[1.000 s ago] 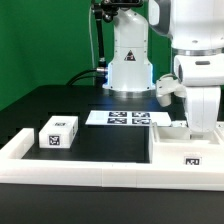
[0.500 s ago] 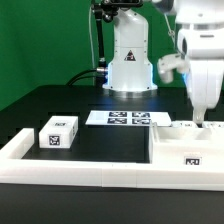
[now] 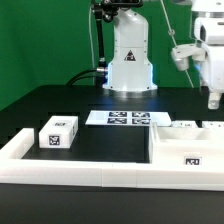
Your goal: Assemble cabinet
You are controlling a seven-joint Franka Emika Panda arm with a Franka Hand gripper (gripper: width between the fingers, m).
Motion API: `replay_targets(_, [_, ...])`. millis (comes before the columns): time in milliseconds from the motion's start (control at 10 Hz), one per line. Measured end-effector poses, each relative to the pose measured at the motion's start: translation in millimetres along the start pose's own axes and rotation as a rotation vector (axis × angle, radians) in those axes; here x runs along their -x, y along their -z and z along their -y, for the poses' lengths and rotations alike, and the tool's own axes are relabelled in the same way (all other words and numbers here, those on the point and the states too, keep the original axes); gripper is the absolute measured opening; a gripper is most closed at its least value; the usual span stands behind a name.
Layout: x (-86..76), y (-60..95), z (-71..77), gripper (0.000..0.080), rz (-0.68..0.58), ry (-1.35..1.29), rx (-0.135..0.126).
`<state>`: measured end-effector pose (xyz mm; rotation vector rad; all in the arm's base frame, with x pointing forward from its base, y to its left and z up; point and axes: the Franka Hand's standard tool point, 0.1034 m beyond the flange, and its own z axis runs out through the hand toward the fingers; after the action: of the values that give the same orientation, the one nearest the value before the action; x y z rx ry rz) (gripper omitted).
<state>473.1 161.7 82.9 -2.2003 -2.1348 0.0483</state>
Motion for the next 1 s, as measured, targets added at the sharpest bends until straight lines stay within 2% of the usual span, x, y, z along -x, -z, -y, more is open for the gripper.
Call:
replay_targets(100, [-4.3, -1.8, 2.1, 0.0649, -0.007, -0.013, 0.011])
replay_targets(600, [-1.5, -3.1, 1.7, 0.0649, -0.008, -0.020, 0.010])
replay_targets(700, [-6.9, -6.5, 6.4, 0.0649, -0.020, -0.014, 0.024])
replay_targets(1000, [-18.6, -24.8, 24.4, 0.0649, -0.043, 0.004, 0.023])
